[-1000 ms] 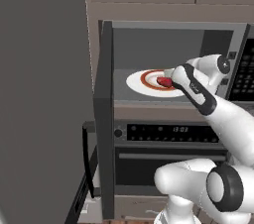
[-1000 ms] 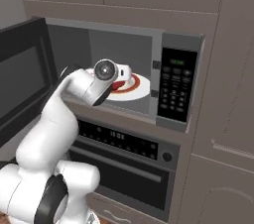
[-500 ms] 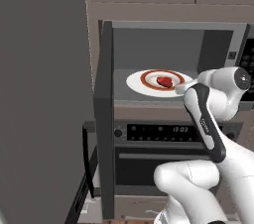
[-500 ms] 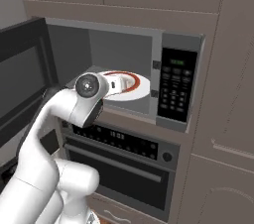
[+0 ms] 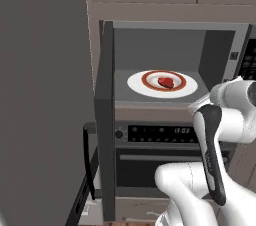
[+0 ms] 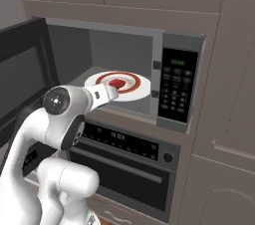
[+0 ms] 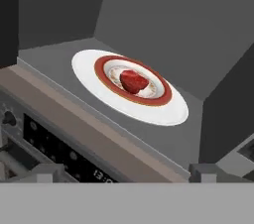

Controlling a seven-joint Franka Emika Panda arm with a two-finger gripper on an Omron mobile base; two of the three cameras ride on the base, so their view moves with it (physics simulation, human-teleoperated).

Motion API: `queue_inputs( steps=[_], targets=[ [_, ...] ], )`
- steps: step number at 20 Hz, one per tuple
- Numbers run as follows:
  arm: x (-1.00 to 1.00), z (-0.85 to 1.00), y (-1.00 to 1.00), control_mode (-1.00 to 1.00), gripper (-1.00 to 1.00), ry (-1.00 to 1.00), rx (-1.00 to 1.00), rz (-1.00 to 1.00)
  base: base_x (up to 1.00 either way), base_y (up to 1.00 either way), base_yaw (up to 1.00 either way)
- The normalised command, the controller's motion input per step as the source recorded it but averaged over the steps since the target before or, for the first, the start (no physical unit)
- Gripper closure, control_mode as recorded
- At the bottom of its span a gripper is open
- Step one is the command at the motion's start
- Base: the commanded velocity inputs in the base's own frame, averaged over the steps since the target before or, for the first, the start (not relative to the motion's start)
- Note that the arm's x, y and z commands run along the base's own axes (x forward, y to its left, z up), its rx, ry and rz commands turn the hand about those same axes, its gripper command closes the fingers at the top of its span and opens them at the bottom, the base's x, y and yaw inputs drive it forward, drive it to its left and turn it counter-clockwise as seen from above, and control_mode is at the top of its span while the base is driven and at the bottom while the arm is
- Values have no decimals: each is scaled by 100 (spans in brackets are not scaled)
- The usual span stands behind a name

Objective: Transport the steak from the fridge to the microwave and turn on the microwave.

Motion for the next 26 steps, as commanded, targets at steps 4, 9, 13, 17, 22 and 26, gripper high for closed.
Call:
queue_inputs(
  steps=[4, 9, 13, 17, 22, 26],
  targets=[
    [-72, 0, 0, -100, -100, 0, -30, 1, 0, 0, 0],
    [-75, 1, 1, -100, -100, -8, -27, 1, 0, 0, 0],
    [-100, -5, 3, -100, -100, -46, -17, 1, 0, 0, 0],
    [-86, 0, 24, -100, -100, -43, -15, 6, 0, 0, 0],
    [-58, -10, 59, -100, -100, -31, -24, 8, 0, 0, 0],
    [-39, -14, 69, -100, -100, -28, -27, 9, 0, 0, 0]
  ],
)
